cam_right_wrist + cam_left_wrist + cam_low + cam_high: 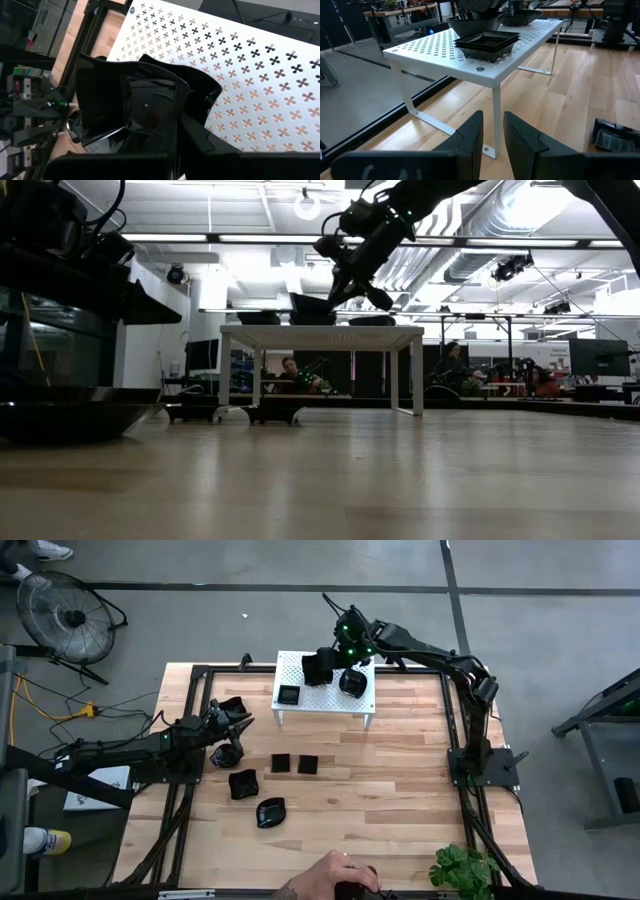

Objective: Pick & Place Mini shaped plates
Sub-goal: Stack the distorted square plate on top of the other distorted square plates on the shelf, then stack the square plate on top of the other square plates on the shelf

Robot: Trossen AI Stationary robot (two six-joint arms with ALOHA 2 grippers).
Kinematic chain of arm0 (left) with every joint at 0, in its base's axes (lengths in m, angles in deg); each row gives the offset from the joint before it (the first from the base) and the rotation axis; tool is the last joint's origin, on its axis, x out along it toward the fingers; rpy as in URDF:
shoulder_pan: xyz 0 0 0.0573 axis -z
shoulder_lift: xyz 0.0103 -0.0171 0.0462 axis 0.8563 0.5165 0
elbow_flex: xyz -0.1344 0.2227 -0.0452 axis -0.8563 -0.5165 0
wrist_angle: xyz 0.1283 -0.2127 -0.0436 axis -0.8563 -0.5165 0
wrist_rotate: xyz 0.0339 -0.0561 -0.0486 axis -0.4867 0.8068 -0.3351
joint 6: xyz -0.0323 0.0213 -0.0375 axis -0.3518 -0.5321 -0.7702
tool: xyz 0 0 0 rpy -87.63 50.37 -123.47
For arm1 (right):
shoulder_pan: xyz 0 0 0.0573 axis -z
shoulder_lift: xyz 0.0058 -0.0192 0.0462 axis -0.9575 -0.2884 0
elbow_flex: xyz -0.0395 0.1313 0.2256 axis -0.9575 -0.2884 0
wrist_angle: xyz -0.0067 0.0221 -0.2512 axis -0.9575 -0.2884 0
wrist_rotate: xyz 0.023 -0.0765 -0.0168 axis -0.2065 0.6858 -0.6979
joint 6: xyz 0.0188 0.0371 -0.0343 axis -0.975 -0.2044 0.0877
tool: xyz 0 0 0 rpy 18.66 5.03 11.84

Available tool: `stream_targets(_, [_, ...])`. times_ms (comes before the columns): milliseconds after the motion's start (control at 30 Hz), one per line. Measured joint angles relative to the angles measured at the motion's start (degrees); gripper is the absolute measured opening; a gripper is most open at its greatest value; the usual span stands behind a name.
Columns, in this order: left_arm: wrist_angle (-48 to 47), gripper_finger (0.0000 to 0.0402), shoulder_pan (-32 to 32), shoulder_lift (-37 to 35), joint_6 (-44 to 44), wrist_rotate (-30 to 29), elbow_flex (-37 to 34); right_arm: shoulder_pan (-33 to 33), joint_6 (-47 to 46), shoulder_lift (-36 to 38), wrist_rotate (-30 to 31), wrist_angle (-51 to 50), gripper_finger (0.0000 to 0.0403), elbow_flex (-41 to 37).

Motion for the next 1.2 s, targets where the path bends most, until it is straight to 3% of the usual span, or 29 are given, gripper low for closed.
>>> stream_targets(800, [0.0, 0.0073, 0.0, 0.0, 0.0, 0.04, 0.0, -0.3, 0.47, 0.58, 1.19, -0.59, 0.0044, 0.0])
stream_targets(1000, [-0.02, 0.0073, 0.02, 0.0, 0.0, 0.04, 0.0, -2.05, 4.22, 3.33, 1.11, -1.05, 0.0048, 0.0])
stream_targets(1200, [-0.17, 0.0073, 0.0, 0.0, 0.0, 0.04, 0.0, -6.11, 11.21, 6.93, 1.08, -7.57, 0.0048, 0.0])
